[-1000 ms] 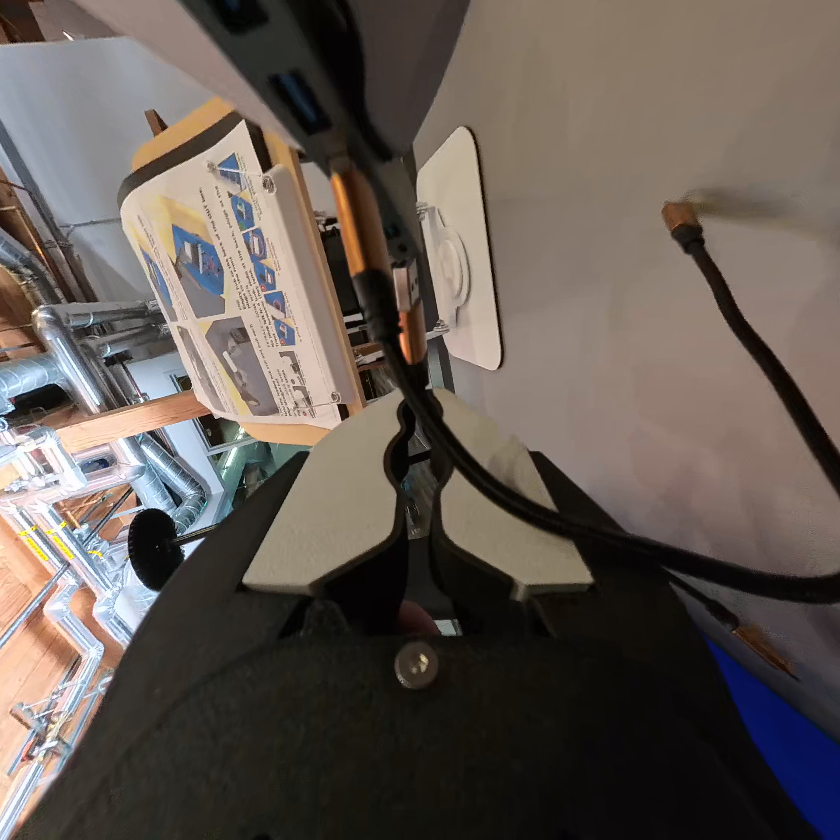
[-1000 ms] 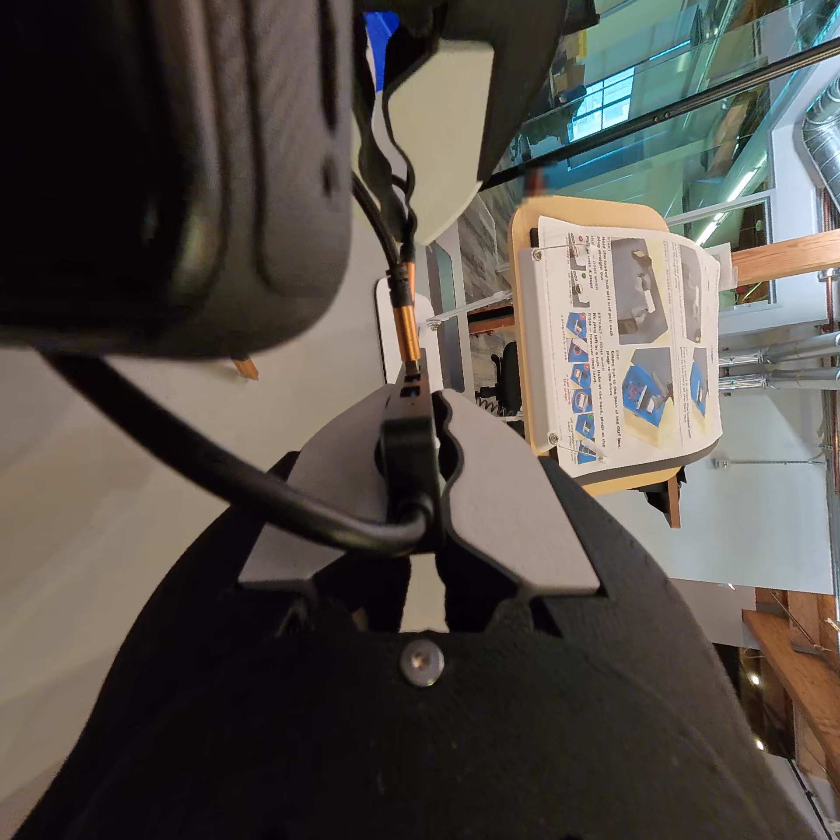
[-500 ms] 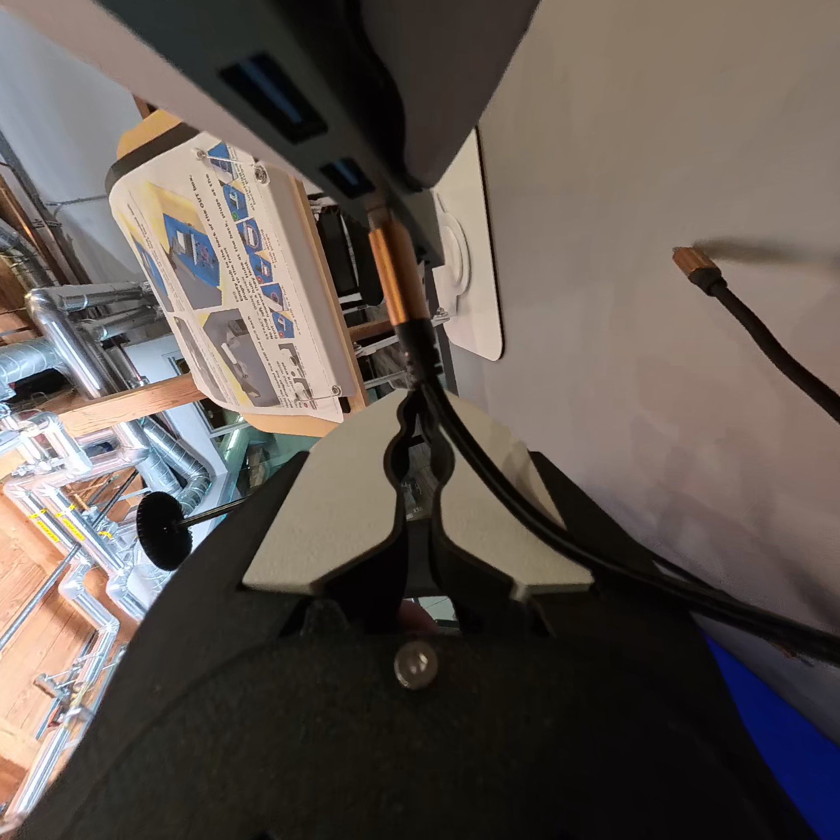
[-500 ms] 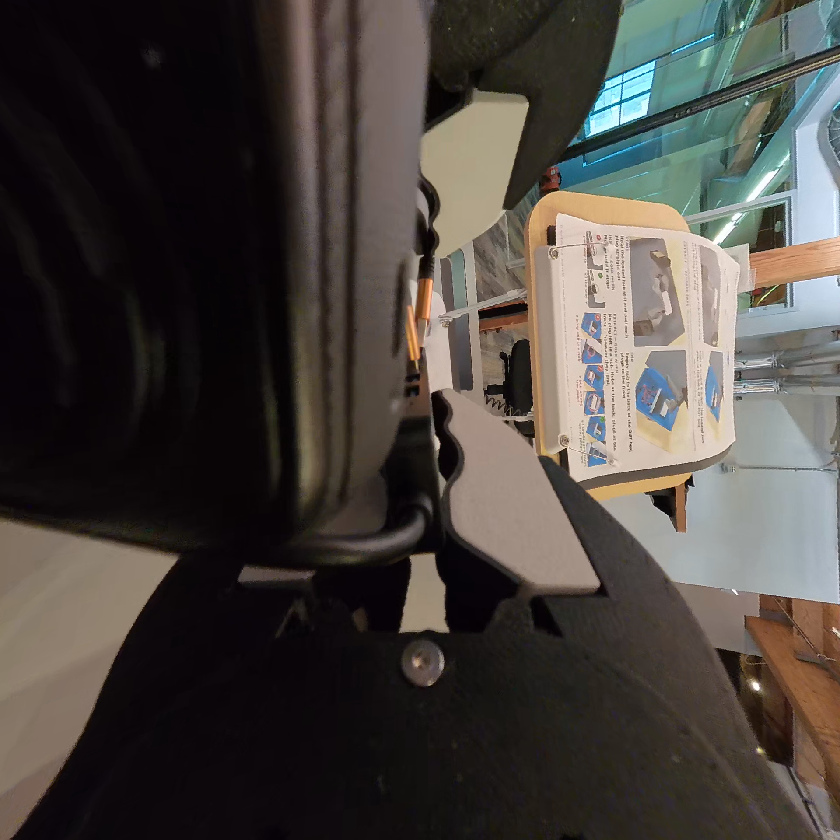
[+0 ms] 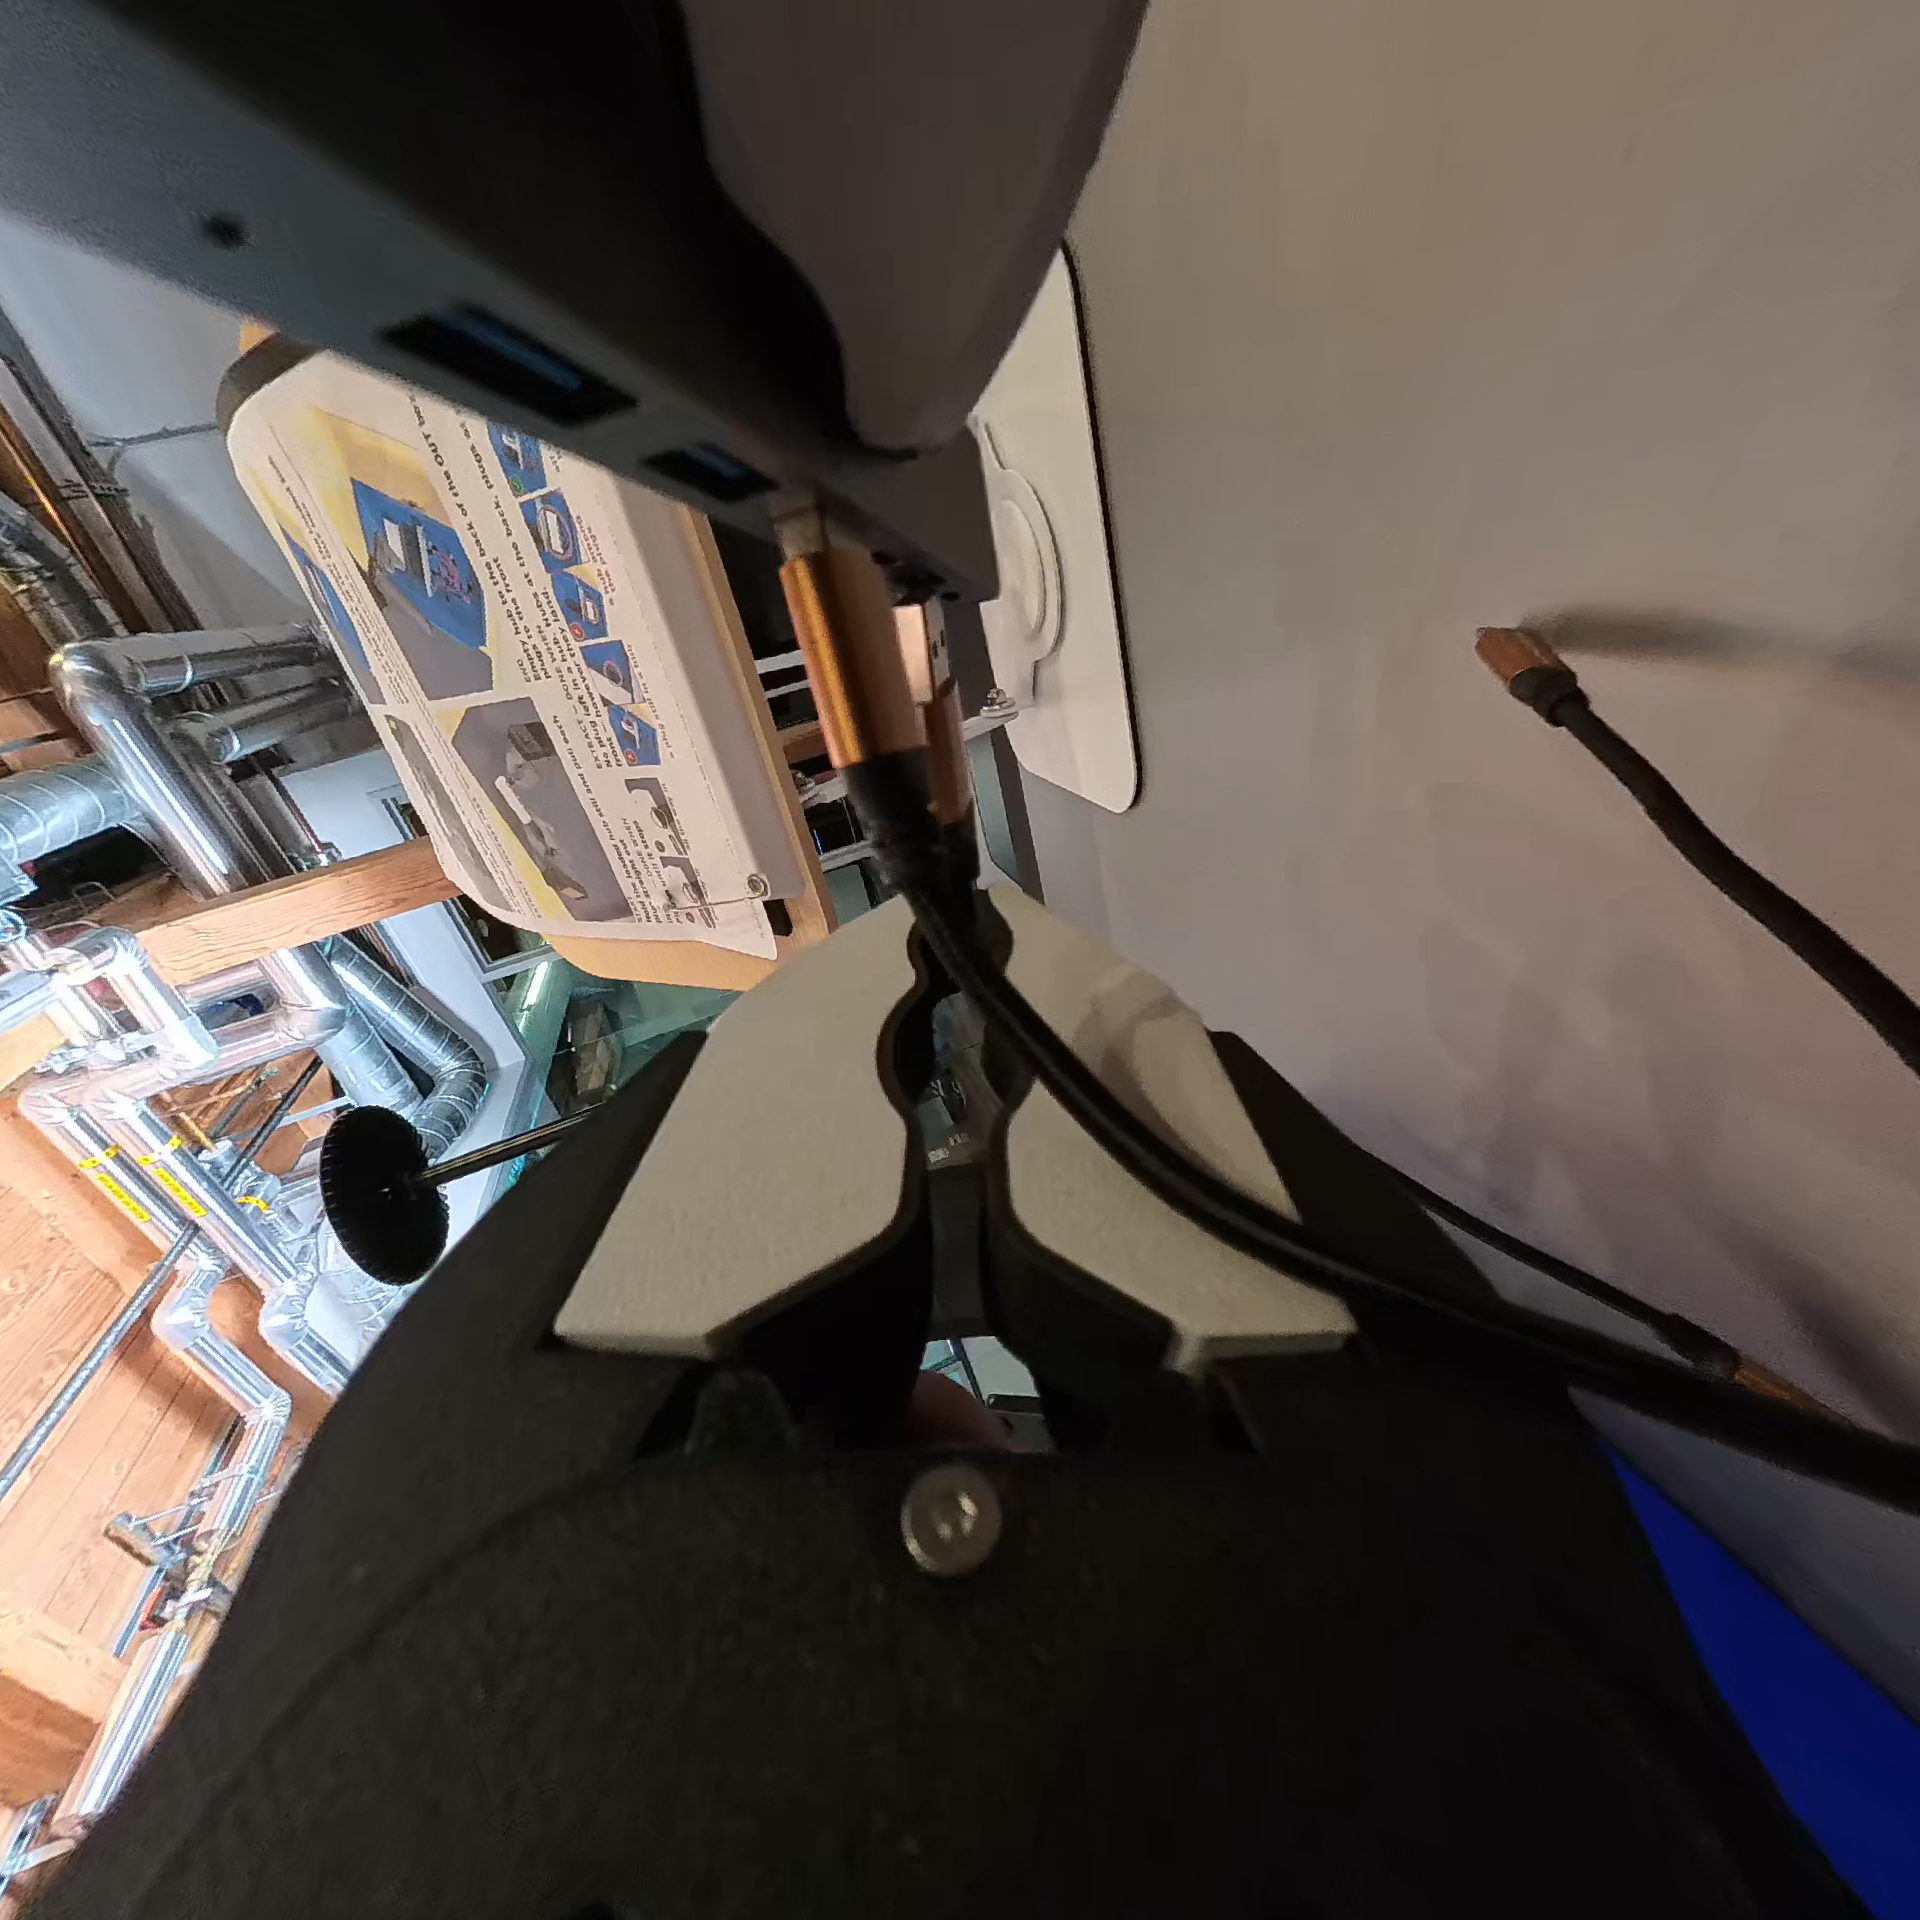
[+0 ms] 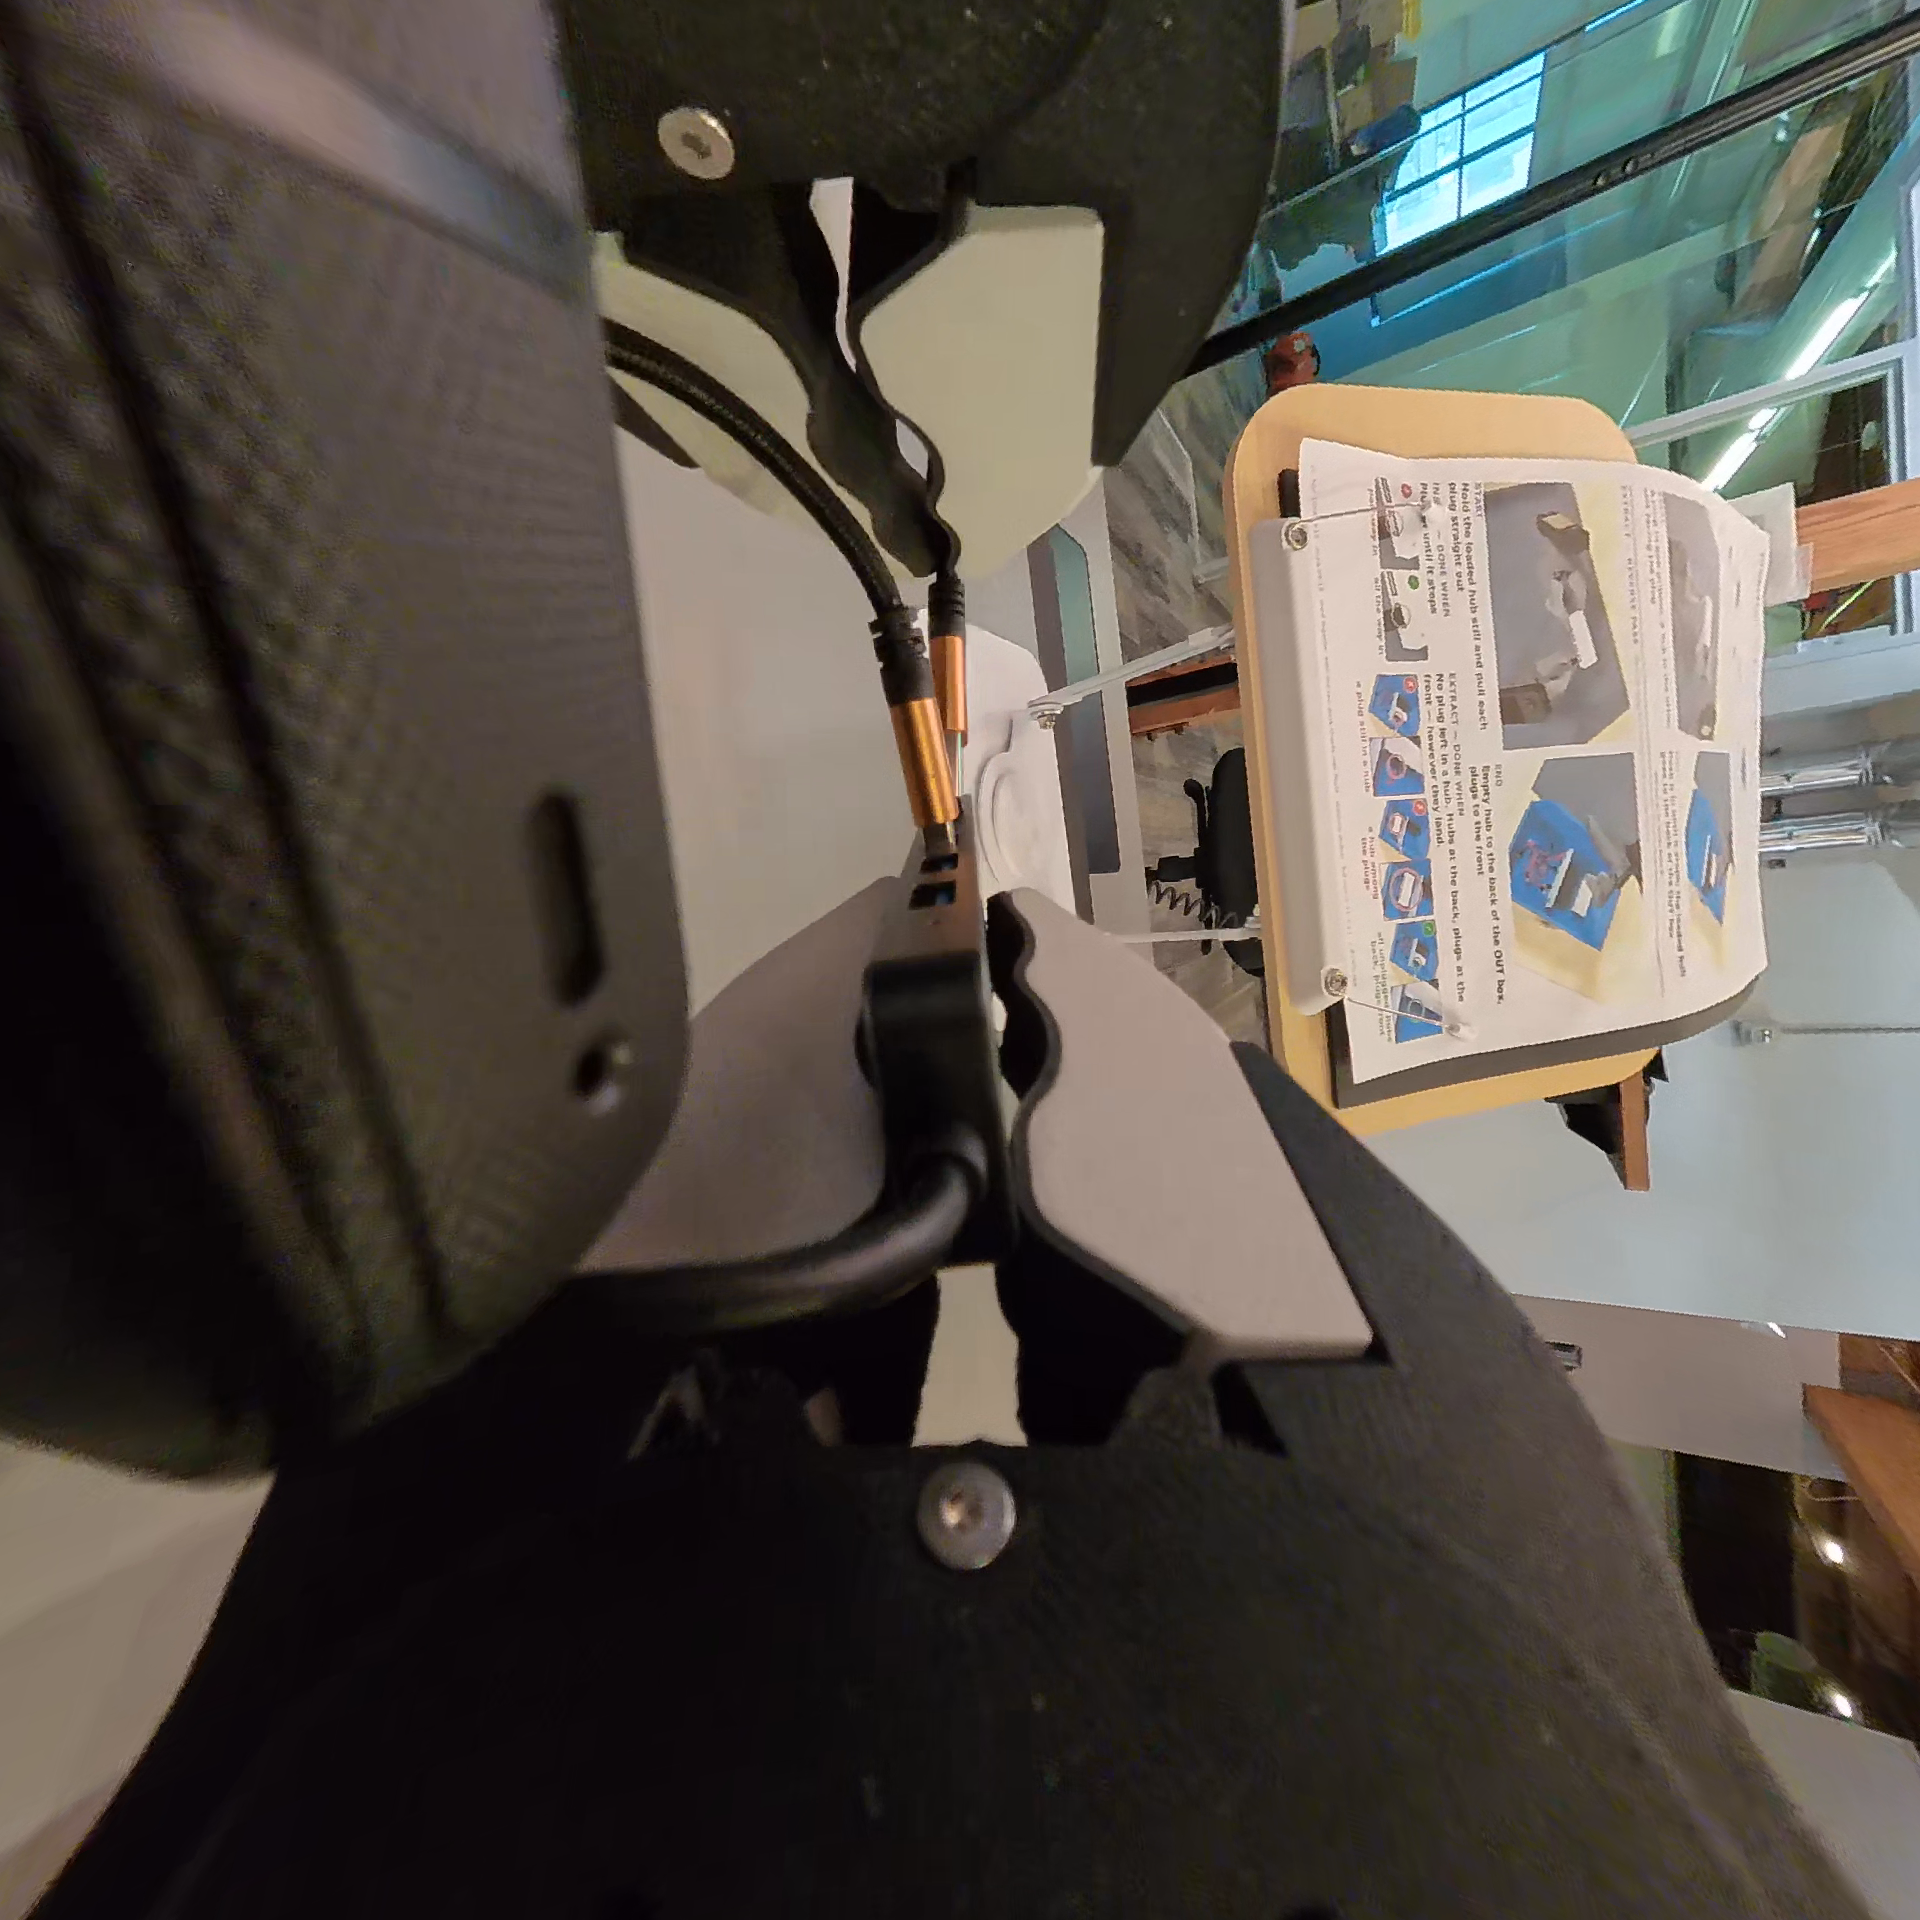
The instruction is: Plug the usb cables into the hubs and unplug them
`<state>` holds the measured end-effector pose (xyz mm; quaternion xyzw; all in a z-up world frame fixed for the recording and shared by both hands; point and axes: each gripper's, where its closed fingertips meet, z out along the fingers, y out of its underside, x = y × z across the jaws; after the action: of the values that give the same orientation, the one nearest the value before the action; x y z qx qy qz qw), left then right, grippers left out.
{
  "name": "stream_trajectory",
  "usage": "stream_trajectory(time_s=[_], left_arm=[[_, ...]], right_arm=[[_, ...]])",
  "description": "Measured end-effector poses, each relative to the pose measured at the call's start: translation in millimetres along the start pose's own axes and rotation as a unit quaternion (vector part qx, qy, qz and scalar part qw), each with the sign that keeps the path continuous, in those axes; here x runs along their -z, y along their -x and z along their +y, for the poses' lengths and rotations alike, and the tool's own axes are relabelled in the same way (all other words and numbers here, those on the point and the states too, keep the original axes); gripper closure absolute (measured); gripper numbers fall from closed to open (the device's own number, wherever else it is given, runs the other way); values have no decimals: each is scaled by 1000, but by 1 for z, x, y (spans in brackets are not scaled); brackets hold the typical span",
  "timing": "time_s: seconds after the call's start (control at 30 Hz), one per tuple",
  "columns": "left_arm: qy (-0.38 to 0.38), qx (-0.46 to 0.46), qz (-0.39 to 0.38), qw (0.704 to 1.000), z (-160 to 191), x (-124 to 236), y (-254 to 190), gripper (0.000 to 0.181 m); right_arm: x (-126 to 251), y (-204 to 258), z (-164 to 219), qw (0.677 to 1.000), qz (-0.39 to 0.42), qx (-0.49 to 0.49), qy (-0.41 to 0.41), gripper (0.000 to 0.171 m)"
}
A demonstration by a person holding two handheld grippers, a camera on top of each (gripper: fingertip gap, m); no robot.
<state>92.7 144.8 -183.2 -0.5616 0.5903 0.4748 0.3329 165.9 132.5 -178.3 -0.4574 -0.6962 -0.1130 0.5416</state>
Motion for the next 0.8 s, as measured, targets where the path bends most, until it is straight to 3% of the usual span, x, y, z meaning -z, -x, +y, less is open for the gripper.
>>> stream_trajectory(time_s=[0.8], left_arm=[[10, 17, 5, 1000, -1, -1, 0, 178]], right_arm=[[2, 1, -1, 1000, -12, -5, -11, 156]])
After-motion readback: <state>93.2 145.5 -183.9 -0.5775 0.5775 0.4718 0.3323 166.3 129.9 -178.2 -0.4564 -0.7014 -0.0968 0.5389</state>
